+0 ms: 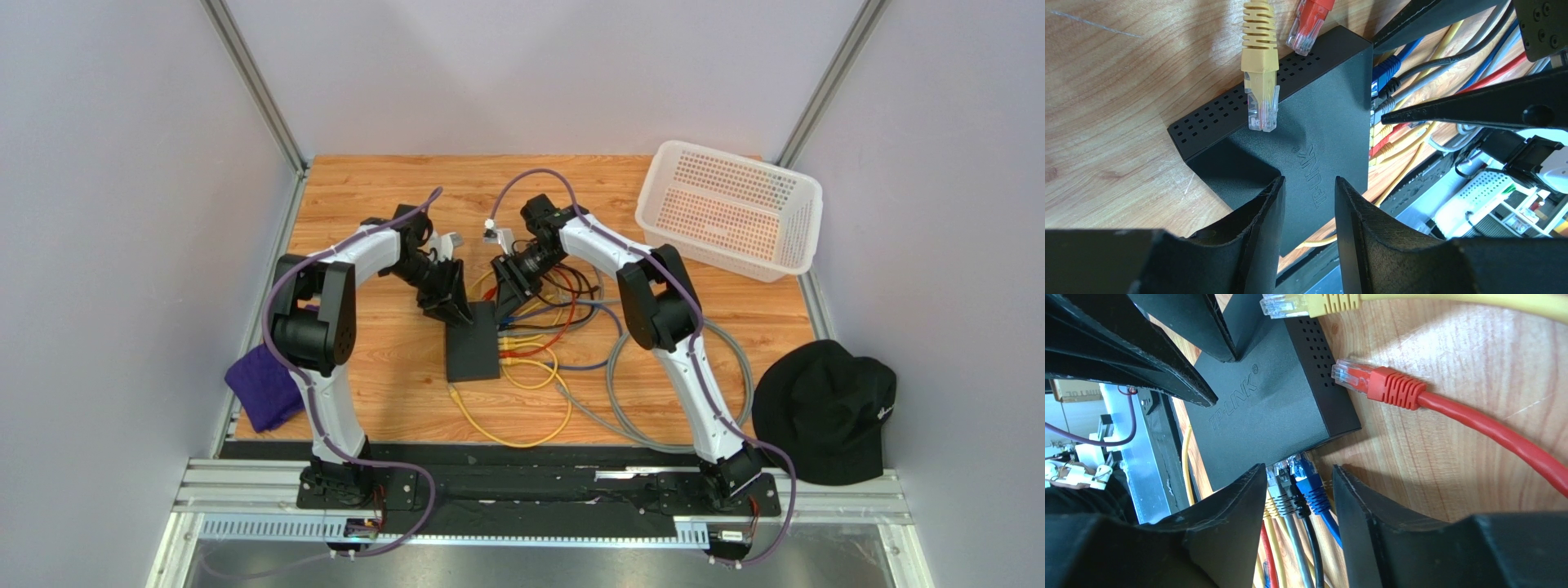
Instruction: Pull the plug from the switch port
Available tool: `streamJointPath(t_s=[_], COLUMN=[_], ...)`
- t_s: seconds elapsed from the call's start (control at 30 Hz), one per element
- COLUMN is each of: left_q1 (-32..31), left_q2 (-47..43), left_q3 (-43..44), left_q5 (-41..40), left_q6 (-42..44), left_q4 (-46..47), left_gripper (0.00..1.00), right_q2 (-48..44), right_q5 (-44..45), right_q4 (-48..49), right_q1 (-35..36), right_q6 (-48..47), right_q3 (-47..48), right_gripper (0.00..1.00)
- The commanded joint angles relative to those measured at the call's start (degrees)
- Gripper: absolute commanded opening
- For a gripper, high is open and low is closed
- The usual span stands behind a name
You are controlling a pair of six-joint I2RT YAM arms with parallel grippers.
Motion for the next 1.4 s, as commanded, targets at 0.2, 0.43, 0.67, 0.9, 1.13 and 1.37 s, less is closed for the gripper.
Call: streamJointPath(t_s=[0.2, 0.43, 0.67, 0.9, 1.13, 1.37], left_q1=[0.35, 0.35, 0.35, 0.35, 0.35, 0.35], left_q2=[1.19, 1.63, 1.72, 2.33, 3.04, 3.56], left_q3=[-0.89, -0.45, -0.27, 0.34, 1.13, 1.57], left_q5=[-2.24, -1.8, -2.06, -1.45, -1.36, -0.92], left_q6=[1.25, 1.43, 1.87, 2.04, 2.31, 2.39], left_q4=[0.77, 1.04, 0.77, 0.6, 0.16, -0.01], left_gripper=[0.45, 0.45, 0.45, 0.45, 0.44, 0.44], right_q2=[3.56, 4.96, 6.02, 6.54, 6.19, 4.96], right_q5=[1.97, 2.94, 3.64, 5.66, 10.14, 13.04], right_q4=[-3.1, -3.02, -2.93, -2.23, -1.87, -3.02], right_q1=[0.36, 1.15, 1.32, 1.85, 2.47, 2.73], right_q6=[-5.6, -5.78, -5.69, -4.46, -3.58, -5.33], right_q3=[0.48, 1.27, 1.54, 1.54, 1.45, 0.05], right_gripper=[0.49, 0.48, 0.39, 0.27, 0.08, 0.0])
